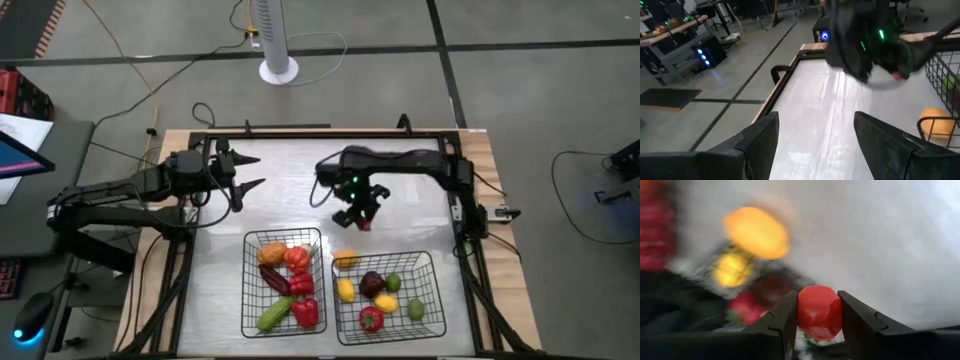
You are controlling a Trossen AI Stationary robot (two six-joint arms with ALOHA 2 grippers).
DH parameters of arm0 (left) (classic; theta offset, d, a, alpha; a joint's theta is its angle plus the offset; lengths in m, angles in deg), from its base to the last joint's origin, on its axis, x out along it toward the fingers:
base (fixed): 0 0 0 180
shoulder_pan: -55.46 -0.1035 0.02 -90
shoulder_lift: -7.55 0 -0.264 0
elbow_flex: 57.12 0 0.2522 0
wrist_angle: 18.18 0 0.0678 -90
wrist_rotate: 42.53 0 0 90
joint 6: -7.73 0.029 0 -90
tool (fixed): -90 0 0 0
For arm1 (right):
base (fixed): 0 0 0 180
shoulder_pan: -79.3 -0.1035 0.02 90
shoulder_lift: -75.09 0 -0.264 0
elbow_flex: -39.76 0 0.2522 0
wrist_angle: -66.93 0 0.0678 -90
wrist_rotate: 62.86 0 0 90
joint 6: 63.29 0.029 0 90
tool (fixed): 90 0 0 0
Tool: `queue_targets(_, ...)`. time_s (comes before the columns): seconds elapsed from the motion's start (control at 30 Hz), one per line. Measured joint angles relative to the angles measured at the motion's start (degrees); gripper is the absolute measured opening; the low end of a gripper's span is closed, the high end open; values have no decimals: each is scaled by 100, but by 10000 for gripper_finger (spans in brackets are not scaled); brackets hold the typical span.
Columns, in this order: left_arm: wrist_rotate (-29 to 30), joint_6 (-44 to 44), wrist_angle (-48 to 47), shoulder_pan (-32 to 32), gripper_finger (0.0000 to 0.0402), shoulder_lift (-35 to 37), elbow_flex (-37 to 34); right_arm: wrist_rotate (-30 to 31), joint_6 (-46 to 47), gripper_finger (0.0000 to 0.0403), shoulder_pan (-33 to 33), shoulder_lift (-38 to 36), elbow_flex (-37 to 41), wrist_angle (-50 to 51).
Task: Sort produce into baskets
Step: Put the orange tomato into the right black wire basket, then put the yellow lemon into the right black wire basket
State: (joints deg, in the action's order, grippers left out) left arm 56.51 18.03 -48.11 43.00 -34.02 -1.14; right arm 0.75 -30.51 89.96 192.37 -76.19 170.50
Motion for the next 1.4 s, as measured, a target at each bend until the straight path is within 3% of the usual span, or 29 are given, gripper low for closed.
queue_targets(0.13, 2, -35, -98, 1, 246, 104, 0, -454, 266, 157, -66, -454, -28, 11)
queue_targets(0.4, 2, -41, -98, 1, 246, 161, 0, -669, 777, 158, -969, -1133, -28, -10)
queue_targets(0.63, 2, -129, -72, 1, 246, 150, 0, -531, 1185, 164, -1962, -1125, -26, -9)
queue_targets(0.83, 0, -198, -41, 1, 246, 150, 0, -456, 1447, 210, -2410, -994, 46, -143)
queue_targets(1.07, 0, -242, -33, 1, 246, 150, 0, -450, 1639, 262, -2266, -961, 42, -348)
queue_targets(1.4, -1, -159, -47, 1, 246, 150, 0, 87, 1502, 265, -1092, -628, 37, -1332)
